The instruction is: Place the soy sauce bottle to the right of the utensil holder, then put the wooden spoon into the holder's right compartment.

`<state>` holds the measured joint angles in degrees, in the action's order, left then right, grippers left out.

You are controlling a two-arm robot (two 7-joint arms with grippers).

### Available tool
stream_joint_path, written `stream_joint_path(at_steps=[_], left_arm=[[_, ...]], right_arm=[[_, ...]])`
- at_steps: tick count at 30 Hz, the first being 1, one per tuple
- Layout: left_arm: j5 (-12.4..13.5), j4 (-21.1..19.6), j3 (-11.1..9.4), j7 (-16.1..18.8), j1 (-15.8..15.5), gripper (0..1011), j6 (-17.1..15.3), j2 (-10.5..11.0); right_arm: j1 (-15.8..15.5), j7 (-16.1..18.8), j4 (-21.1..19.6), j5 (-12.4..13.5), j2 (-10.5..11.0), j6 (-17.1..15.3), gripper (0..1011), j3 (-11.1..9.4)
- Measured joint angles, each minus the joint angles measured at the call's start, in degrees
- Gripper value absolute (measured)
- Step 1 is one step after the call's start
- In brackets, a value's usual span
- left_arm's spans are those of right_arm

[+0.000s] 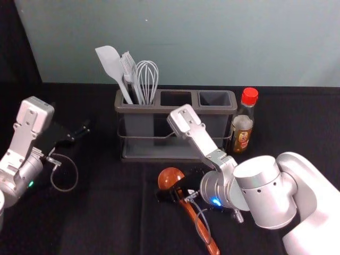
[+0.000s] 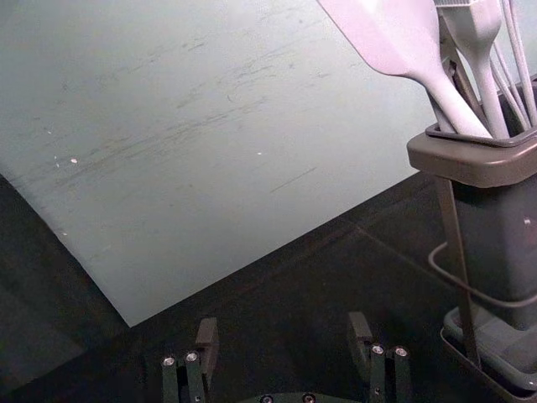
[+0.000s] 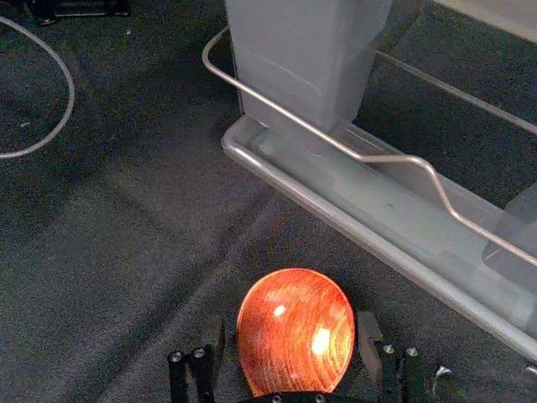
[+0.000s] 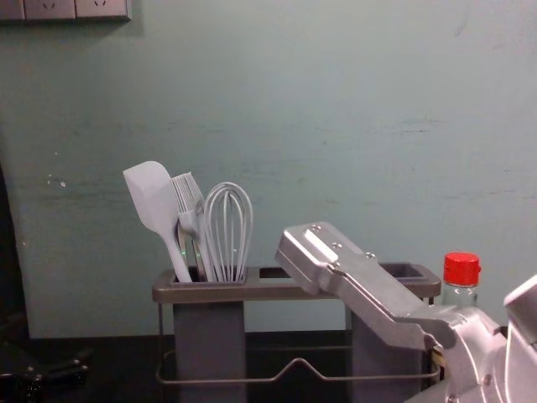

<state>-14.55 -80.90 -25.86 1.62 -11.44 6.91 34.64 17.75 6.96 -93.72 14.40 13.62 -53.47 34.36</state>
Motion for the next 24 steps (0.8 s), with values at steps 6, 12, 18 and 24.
stream_joint_path(at_steps=[6, 12, 18, 24], left_arm=[[0.00, 0.00, 0.00, 0.00, 0.00, 1005, 0.00, 0.00], [0.00, 0.00, 0.00, 0.00, 0.00, 1005, 0.00, 0.00], [0.00, 0.00, 0.00, 0.00, 0.01, 1005, 0.00, 0.00], [0.00, 0.00, 0.00, 0.00, 0.00, 1005, 0.00, 0.00]], right_arm=[[0.16, 0.81, 0.46, -0.87, -0.24, 0.08, 1004, 0.21], [0.35, 1.16, 0.82, -1.93, -0.61, 0.06, 1004, 0.33], [0.11, 1.36, 1.13, -2.56, -0.89, 0.27, 1000, -0.07], [0.15, 2.23, 1.47, -3.30, -0.97, 0.53, 855, -0.16]])
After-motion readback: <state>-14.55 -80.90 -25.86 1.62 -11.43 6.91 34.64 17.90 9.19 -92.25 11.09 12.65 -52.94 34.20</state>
